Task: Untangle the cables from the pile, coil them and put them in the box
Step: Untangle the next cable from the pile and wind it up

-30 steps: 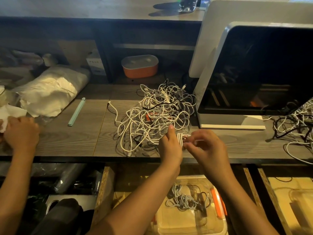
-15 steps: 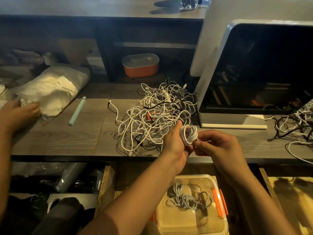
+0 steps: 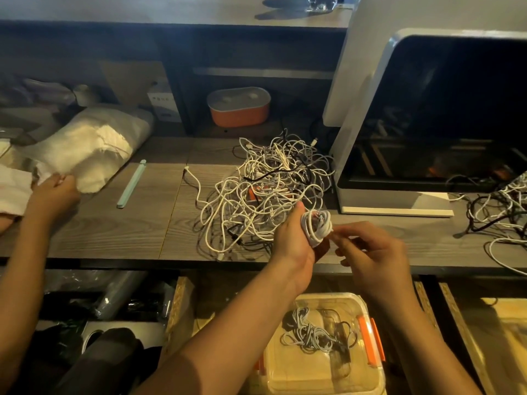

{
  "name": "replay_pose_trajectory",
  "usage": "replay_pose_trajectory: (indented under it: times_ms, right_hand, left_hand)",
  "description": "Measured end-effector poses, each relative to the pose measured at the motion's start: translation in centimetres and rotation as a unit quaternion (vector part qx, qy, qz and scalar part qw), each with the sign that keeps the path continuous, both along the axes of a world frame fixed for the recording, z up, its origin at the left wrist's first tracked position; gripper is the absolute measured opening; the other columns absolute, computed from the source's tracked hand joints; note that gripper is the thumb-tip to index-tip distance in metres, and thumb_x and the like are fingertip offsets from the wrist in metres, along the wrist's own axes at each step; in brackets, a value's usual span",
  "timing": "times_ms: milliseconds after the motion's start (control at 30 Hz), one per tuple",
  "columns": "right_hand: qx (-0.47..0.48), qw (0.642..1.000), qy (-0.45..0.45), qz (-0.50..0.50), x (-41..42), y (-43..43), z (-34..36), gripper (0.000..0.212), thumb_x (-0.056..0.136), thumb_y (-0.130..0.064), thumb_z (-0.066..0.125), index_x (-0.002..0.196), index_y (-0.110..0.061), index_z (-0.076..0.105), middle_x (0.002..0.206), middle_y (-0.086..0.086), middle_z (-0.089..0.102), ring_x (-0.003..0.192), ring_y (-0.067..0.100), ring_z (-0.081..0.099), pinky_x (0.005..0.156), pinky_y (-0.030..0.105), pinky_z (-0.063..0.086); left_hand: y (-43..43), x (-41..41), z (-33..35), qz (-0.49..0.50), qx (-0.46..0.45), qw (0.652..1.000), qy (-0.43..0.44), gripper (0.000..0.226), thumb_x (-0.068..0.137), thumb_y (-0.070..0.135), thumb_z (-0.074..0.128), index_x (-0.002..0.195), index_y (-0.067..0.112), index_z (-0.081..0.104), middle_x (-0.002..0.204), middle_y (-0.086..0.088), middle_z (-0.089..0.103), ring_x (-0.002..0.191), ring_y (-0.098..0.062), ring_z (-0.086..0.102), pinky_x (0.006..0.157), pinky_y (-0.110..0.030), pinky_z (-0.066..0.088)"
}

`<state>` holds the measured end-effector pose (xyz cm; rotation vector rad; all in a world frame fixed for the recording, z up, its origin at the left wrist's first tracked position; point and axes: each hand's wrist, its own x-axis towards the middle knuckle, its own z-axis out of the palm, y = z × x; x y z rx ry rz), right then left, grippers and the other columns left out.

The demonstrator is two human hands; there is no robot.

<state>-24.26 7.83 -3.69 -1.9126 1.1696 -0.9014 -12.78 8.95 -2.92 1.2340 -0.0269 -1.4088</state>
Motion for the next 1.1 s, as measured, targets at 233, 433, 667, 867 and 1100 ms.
replay_pose_trajectory:
  times_ms: [233, 433, 667, 867, 1100]
  right_hand:
    - [-0.089, 0.993, 0.043, 0.066, -0.3, -0.5, 1.1, 0.025, 0.083, -0.006, 0.067, 0.090, -0.030, 0.070, 0.079, -0.019, 0.066, 0.074, 0.003, 0.063, 0.063, 0.016, 0.050]
    - [0.092, 0.979, -0.180, -0.002, 0.4, 1.1, 0.8, 0.025, 0.077, 0.001, 0.068, 0.082, -0.022, 0.066, 0.077, -0.011, 0.071, 0.071, 0.006, 0.067, 0.060, 0.014, 0.052]
    - [0.141, 0.974, -0.174, 0.028, 0.1, 1.4, 0.6, 0.041, 0.084, -0.003, 0.064, 0.104, -0.034, 0.048, 0.093, -0.008, 0.071, 0.088, 0.009, 0.067, 0.071, 0.021, 0.055]
    - [-0.161, 0.981, 0.094, 0.048, 0.2, 0.6, -0.1, 0.033, 0.077, -0.017, 0.069, 0.109, -0.024, 0.064, 0.112, -0.010, 0.054, 0.090, -0.004, 0.055, 0.070, 0.009, 0.044]
    - [-0.176, 0.963, 0.195, 0.055, 1.0, -0.4, -1.4, 0.017, 0.073, -0.008, 0.078, 0.087, -0.017, 0.075, 0.093, -0.002, 0.066, 0.074, 0.007, 0.057, 0.059, 0.021, 0.051]
  left_hand:
    - [0.0, -0.5, -0.2, -0.023, -0.024, 0.998, -0.055, 0.039, 0.098, 0.037, 0.042, 0.069, 0.018, 0.059, 0.049, 0.006, 0.059, 0.047, -0.005, 0.055, 0.055, -0.022, 0.043]
    - [0.2, -1.0, -0.8, -0.015, -0.037, 0.976, -0.212, 0.045, 0.092, 0.056, 0.044, 0.087, 0.015, 0.063, 0.083, -0.004, 0.065, 0.081, -0.018, 0.064, 0.077, -0.036, 0.052]
    - [0.4, -0.3, -0.6, -0.013, -0.032, 0.923, -0.384, 0.048, 0.100, 0.041, 0.035, 0.062, 0.018, 0.053, 0.058, 0.002, 0.055, 0.051, -0.009, 0.053, 0.052, -0.026, 0.040]
    - [0.1, 0.0, -2.1, -0.019, -0.041, 0.873, -0.485, 0.052, 0.101, 0.031, 0.036, 0.051, 0.019, 0.042, 0.047, 0.003, 0.040, 0.041, -0.007, 0.036, 0.048, -0.029, 0.027]
    - [-0.2, 0.1, -3.7, -0.048, -0.001, 0.866, -0.498, 0.050, 0.101, 0.030, 0.035, 0.053, 0.018, 0.042, 0.051, 0.000, 0.041, 0.047, -0.009, 0.036, 0.045, -0.024, 0.024]
